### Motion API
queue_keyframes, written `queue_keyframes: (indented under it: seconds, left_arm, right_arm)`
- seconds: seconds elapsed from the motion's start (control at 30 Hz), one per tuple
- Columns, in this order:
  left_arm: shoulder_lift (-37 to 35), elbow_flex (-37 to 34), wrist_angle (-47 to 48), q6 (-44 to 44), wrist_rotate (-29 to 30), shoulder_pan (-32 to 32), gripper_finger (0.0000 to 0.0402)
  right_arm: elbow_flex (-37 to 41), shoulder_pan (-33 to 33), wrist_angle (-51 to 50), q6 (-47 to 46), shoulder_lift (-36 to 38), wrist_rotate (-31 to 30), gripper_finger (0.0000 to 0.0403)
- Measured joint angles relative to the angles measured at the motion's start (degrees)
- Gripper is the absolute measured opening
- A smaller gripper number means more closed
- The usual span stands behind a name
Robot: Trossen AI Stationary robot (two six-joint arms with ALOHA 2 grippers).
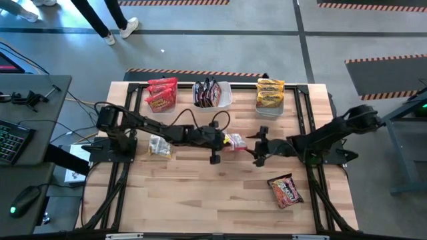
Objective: Sort Maruchan noodles
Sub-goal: Put the orange noodle pack into the transparent bin
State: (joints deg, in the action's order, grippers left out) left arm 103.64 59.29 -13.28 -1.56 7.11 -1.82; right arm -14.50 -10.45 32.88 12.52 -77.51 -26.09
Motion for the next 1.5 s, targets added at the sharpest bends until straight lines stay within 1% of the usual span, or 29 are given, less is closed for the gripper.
queue_keyframes:
  seconds: [0.07,0.17,0.3,0.47,0.6,0.7,0.77,0.87,1.0,1.07,1.13,1.23,1.3,1.43,1.5]
  left_arm:
    - [-0.72,0.00,-0.52,0.02,0.02,0.06,0.0000]
    - [-1.59,0.00,-0.55,0.05,0.22,0.10,0.0000]
    - [-2.69,-0.09,-0.17,0.92,0.70,0.08,0.0000]
    - [-4.27,0.00,-0.45,0.65,0.93,0.08,0.0000]
    - [-5.55,0.00,-0.64,0.49,0.94,0.08,0.0000]
    - [-6.29,0.00,-0.31,0.84,0.94,0.08,0.0000]
    - [-7.03,0.01,0.46,1.05,0.93,0.08,0.0000]
    - [-8.60,0.04,1.31,1.39,0.94,0.08,0.0000]
    - [-11.12,0.04,4.36,4.18,0.91,0.32,0.0001]
    - [-12.23,0.05,7.04,5.32,-0.26,0.58,0.0006]
    - [-12.42,0.10,10.50,5.42,-1.90,0.81,0.0017]
    - [-12.42,0.02,15.36,5.10,-2.04,0.83,0.0047]
    - [-12.42,0.02,16.76,4.12,-1.89,0.83,0.0074]
    - [-12.56,0.51,17.62,3.48,-2.02,0.83,0.0136]
    - [-12.57,1.53,19.47,2.18,-2.47,0.83,0.0166]
  right_arm:
    - [-0.01,1.39,3.04,-0.49,-1.34,1.42,0.0250]
    - [-0.04,3.26,8.98,-2.22,-4.29,5.40,0.0250]
    - [-0.11,4.81,18.46,-5.90,-9.71,7.87,0.0250]
    - [-0.11,5.22,30.34,-9.94,-18.27,8.63,0.0250]
    - [-0.26,5.22,42.64,-10.50,-25.58,10.27,0.0250]
    - [-1.61,5.22,47.06,-11.23,-29.51,10.61,0.0247]
    - [-2.72,5.22,47.87,-11.25,-30.99,10.75,0.0235]
    - [-3.61,5.22,48.08,-11.25,-31.13,10.94,0.0200]
    - [-3.65,5.25,48.27,-12.13,-30.77,11.76,0.0136]
    - [-3.65,5.28,48.32,-12.61,-30.76,11.82,0.0105]
    - [-4.00,5.28,48.31,-12.74,-30.76,11.85,0.0082]
    - [-5.48,5.62,47.13,-13.70,-30.57,12.64,0.0076]
    - [-7.19,6.49,42.73,-15.70,-29.60,15.22,0.0079]
    - [-12.83,8.43,27.01,-18.13,-25.75,20.30,0.0104]
    - [-16.40,8.82,17.64,-17.61,-23.68,21.14,0.0108]
